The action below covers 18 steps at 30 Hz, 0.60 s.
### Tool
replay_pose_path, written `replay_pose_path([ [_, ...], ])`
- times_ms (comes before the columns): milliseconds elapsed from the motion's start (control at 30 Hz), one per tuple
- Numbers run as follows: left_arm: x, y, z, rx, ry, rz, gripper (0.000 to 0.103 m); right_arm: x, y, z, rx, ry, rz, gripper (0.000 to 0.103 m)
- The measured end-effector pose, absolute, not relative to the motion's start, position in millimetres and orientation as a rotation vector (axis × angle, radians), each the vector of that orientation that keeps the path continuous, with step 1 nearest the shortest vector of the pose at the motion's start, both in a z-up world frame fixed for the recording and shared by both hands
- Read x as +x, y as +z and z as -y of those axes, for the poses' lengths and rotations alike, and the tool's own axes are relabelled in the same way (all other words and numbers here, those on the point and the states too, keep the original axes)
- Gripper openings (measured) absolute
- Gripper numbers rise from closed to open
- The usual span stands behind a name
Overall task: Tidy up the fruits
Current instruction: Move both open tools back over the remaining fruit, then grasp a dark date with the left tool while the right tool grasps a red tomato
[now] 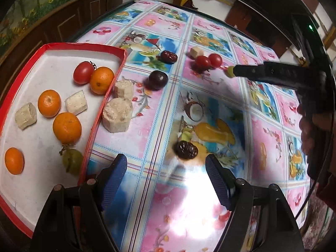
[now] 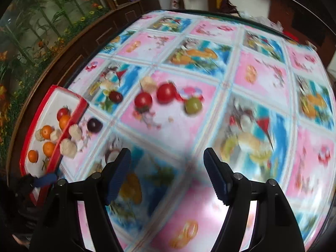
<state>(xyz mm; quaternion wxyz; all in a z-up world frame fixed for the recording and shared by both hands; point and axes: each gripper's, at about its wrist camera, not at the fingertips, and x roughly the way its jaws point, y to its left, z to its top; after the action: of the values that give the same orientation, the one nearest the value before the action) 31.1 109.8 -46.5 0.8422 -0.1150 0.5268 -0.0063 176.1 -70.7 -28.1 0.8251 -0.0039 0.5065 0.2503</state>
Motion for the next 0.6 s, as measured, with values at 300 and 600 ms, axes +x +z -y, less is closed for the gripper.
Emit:
replay_pose_path([
  [300,36,-58,-108,-0.318,0.036,-1.132,0.056,220,-25,40,0.018,0.645,-1.101,0.039],
  [600,40,-63,-104,-0.337,0.032,-1.138,0.055,228,-42,0,-0.105,0.679,-1.097,0.039],
])
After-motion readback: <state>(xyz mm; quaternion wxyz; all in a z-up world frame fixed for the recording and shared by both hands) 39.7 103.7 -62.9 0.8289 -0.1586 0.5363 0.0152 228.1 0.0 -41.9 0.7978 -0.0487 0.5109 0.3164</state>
